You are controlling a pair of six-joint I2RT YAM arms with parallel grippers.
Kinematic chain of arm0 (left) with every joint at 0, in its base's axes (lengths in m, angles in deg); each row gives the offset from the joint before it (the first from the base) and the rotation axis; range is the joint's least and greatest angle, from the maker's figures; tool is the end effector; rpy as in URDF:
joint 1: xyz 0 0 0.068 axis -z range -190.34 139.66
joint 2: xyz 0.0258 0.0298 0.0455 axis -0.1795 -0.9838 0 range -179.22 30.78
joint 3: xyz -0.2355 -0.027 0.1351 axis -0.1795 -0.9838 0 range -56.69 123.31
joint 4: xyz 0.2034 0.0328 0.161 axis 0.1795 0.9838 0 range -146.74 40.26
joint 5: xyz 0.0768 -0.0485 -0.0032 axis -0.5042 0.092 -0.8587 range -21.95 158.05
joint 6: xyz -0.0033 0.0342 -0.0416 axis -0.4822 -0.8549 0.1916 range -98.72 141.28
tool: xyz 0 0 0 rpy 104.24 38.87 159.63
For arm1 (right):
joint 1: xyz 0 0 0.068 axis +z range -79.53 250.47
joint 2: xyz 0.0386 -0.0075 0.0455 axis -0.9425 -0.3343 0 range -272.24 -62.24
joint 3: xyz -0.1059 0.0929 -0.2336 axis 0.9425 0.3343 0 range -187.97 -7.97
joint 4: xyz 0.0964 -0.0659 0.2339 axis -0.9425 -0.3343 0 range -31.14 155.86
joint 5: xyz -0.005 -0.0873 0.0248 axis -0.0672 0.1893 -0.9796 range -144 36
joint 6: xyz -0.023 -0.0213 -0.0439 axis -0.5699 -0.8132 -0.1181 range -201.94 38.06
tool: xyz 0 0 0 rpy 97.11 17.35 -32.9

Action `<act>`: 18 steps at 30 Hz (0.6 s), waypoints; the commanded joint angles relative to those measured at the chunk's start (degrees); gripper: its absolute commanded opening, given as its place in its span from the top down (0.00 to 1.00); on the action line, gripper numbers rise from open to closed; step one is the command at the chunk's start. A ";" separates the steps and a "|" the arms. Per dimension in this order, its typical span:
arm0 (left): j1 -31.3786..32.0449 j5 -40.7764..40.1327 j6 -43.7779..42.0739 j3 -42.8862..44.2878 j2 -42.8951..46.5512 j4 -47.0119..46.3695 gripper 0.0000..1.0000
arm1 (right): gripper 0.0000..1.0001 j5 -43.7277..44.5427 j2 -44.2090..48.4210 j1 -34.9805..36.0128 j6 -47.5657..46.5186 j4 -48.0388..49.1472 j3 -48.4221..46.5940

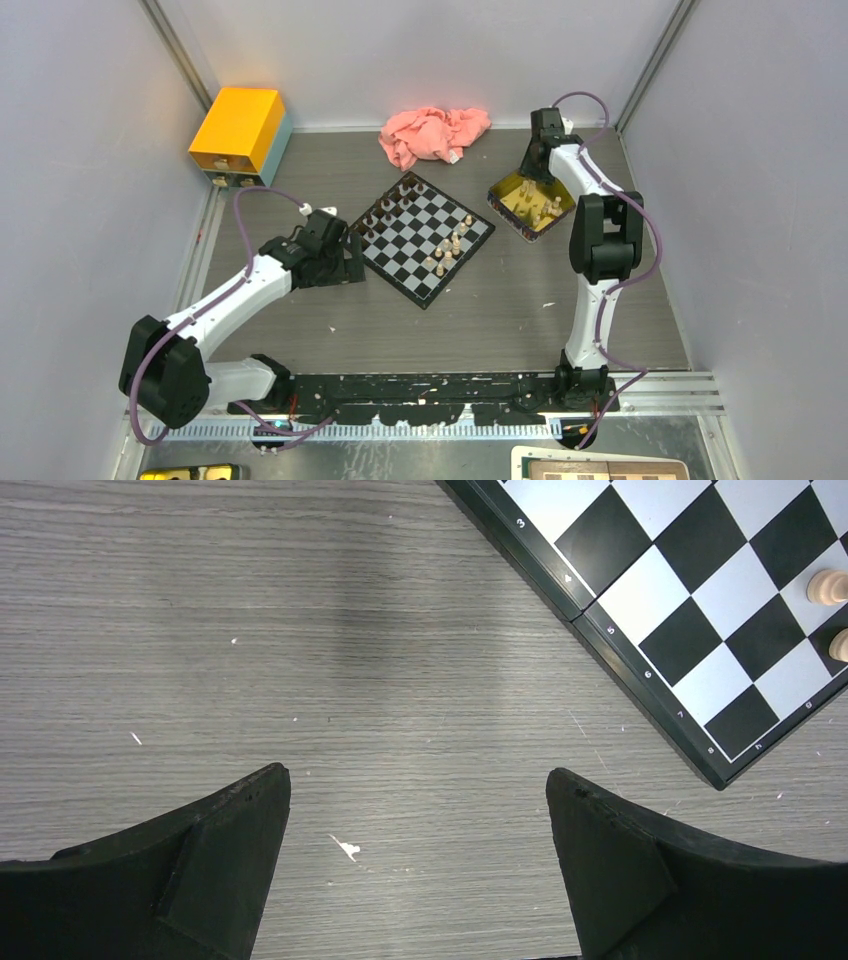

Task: Set up the chess pieces on the board
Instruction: Pick up the chess piece from the storage box.

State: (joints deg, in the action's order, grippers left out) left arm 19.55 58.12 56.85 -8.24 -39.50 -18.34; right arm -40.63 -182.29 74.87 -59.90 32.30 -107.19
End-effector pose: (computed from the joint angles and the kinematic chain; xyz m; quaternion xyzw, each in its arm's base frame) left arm 0.2066 -0.1117 0.2318 -0.0699 0.9605 -0.0679 0.2605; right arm 0.4649 0.0276 0.2226 0.1802 0.9290 -0.0384 0.3210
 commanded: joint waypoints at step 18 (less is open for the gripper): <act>0.26 -0.93 -0.33 1.82 -0.74 -1.10 0.00 | 0.59 -2.14 -0.79 -1.48 1.50 3.15 0.87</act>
State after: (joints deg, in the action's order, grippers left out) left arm 19.55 58.05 56.85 -8.24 -40.09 -18.34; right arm -42.36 -182.88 73.69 -59.11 33.37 -106.36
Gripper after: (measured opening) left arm 0.996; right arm 0.411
